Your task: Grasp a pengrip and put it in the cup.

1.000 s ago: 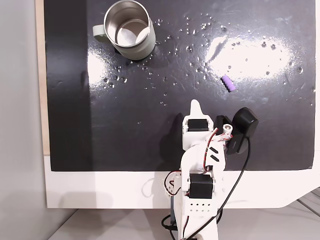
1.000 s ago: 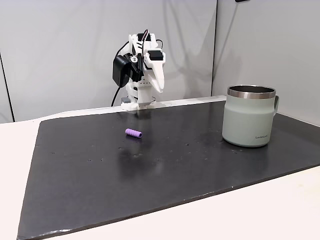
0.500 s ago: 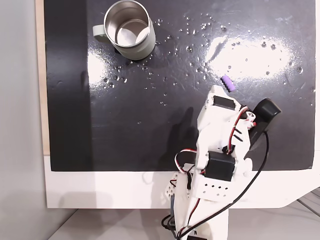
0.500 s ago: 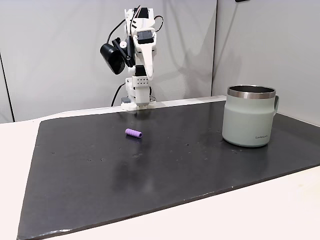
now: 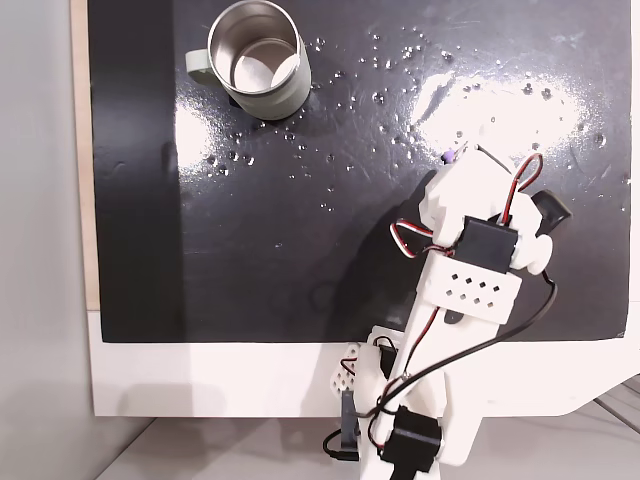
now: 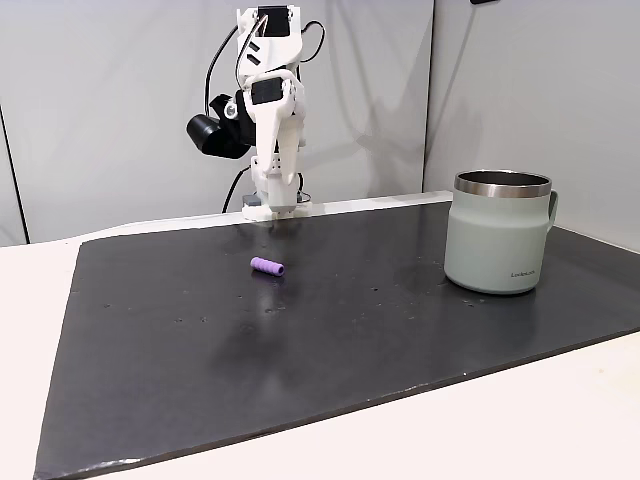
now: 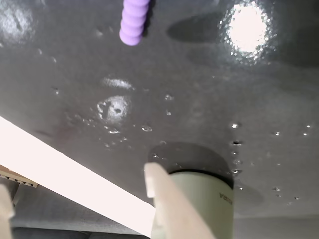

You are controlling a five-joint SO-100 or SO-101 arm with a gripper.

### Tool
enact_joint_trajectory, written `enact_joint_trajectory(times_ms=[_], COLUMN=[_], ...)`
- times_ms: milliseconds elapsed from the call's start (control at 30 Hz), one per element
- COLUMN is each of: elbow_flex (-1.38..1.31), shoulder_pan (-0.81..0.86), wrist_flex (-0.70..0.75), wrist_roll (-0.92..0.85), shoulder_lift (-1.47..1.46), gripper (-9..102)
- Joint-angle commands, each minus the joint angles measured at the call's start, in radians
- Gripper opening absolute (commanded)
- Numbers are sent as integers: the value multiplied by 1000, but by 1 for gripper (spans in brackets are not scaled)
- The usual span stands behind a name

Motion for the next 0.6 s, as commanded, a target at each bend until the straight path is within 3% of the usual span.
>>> enact_joint_trajectory(times_ms=[0,567], elbow_flex=[-83,-124], shoulder_pan=[-12,71], wrist_flex=[14,37], wrist_roll=[9,-6], shoulder_lift=[-67,-388], gripper=[29,29])
